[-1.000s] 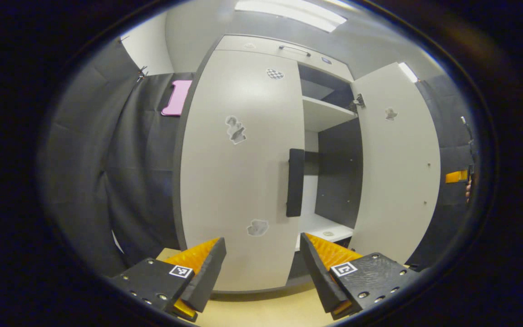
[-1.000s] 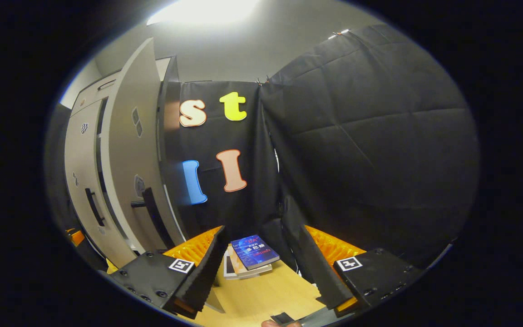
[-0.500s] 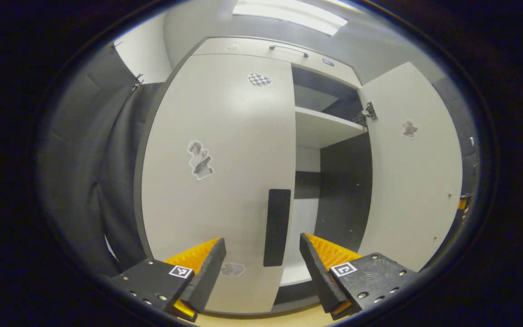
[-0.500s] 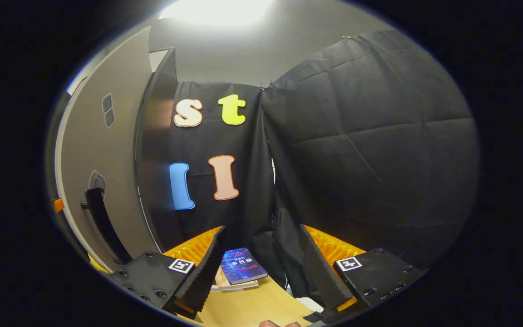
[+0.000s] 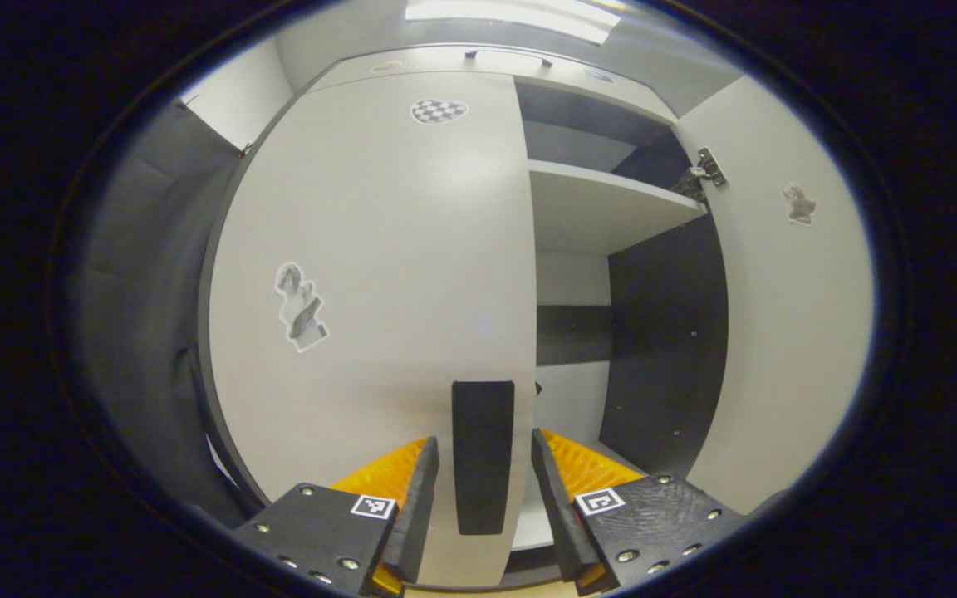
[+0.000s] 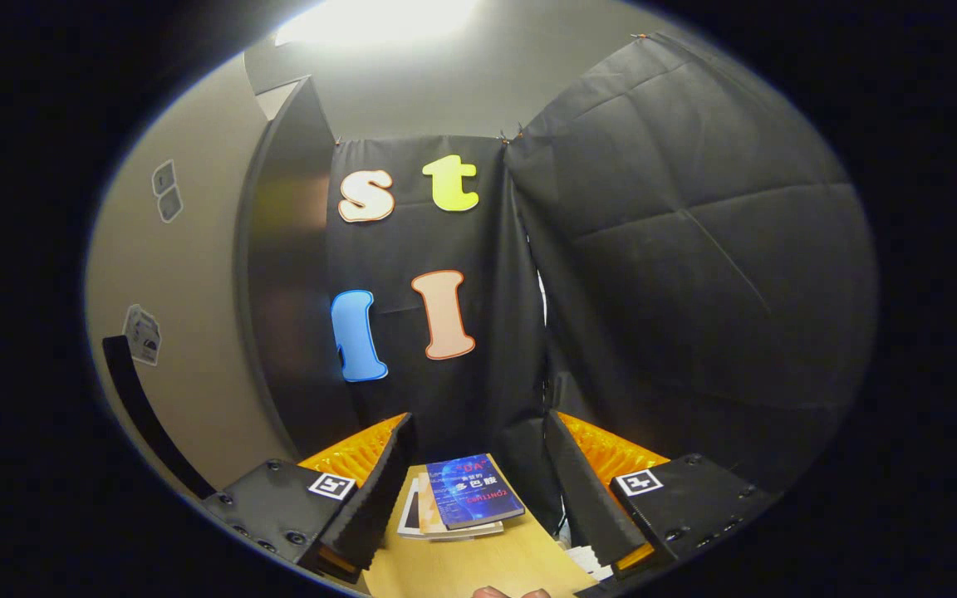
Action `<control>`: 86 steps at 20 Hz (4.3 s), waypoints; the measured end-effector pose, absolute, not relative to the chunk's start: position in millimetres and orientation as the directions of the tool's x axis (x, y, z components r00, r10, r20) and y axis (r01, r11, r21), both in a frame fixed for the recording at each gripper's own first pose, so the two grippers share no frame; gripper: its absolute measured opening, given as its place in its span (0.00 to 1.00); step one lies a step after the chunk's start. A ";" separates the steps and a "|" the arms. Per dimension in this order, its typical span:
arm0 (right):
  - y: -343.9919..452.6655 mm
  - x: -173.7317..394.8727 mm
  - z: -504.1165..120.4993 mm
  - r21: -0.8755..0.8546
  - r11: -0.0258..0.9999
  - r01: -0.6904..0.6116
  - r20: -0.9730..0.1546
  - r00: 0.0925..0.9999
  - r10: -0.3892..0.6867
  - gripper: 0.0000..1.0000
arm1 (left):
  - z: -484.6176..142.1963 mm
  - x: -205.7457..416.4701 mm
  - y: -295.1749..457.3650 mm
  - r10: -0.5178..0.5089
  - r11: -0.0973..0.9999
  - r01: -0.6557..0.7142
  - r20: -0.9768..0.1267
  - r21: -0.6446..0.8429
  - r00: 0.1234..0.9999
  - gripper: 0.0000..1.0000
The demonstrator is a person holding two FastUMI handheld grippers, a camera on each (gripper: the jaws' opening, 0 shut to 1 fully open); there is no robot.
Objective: Open the right door of the double-door shoe cabinet with the right hand, and open the left door with the left hand.
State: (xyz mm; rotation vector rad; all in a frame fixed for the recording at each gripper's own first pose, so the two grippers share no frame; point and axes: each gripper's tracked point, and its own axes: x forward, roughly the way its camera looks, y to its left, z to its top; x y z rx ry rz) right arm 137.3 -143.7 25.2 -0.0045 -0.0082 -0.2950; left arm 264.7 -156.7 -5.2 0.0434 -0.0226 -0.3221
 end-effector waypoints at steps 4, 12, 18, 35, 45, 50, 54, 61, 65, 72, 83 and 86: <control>-164.4 155.3 16.9 -0.007 0.960 0.279 -0.017 0.960 -0.279 0.98 | -5.7 270.2 -156.7 -0.249 0.968 0.248 0.027 0.037 0.968 0.55; -164.6 198.7 6.2 0.015 0.987 0.161 -0.042 0.986 -0.160 0.98 | -3.6 269.5 -150.8 -0.173 0.983 0.170 0.038 0.064 0.984 0.25; -151.3 219.5 -8.8 0.033 0.996 0.083 -0.072 0.994 -0.081 0.92 | -6.2 269.1 -150.5 -0.173 0.983 0.170 0.045 0.061 0.984 0.04; -112.1 155.8 -7.5 0.076 0.990 0.119 -0.067 0.991 -0.114 0.98 | -12.1 255.7 -144.7 -0.251 0.968 0.250 0.044 0.028 0.967 0.03; -46.4 53.9 -13.8 0.078 0.971 0.227 -0.065 0.973 -0.222 0.98 | -11.2 236.9 -125.4 -0.422 0.906 0.422 0.042 0.011 0.905 0.04; -20.9 -2.6 -13.7 0.065 0.957 0.283 -0.051 0.959 -0.280 0.98 | -11.7 219.0 -107.3 -0.489 0.872 0.490 0.060 -0.008 0.870 0.04; -5.3 -27.9 -14.9 0.007 0.948 0.317 -0.041 0.948 -0.317 0.98 | -10.7 206.8 -90.3 -0.508 0.860 0.510 0.077 -0.011 0.858 0.04; 31.5 -23.9 -16.5 -0.006 0.958 0.287 -0.039 0.957 -0.287 0.98 | -11.9 187.9 -56.1 -0.512 0.857 0.515 0.085 -0.012 0.855 0.04; 47.4 -14.9 -17.6 -0.018 0.966 0.259 -0.043 0.965 -0.260 0.92 | -10.8 183.1 -40.0 -0.498 0.865 0.502 0.088 -0.015 0.862 0.03; 62.6 -5.8 -23.4 -0.012 0.970 0.242 -0.046 0.969 -0.243 0.98 | -10.8 176.0 -1.9 -0.461 0.886 0.463 0.074 -0.012 0.884 0.03; 76.0 -2.3 -24.9 0.026 0.973 0.229 -0.036 0.973 -0.228 0.98 | -4.7 182.4 88.1 -0.390 0.919 0.393 0.079 -0.022 0.917 0.01; 84.6 -4.8 -14.8 0.002 0.975 0.220 0.000 0.975 -0.220 0.98 | -7.6 192.1 124.4 -0.377 0.925 0.379 0.080 -0.016 0.923 0.02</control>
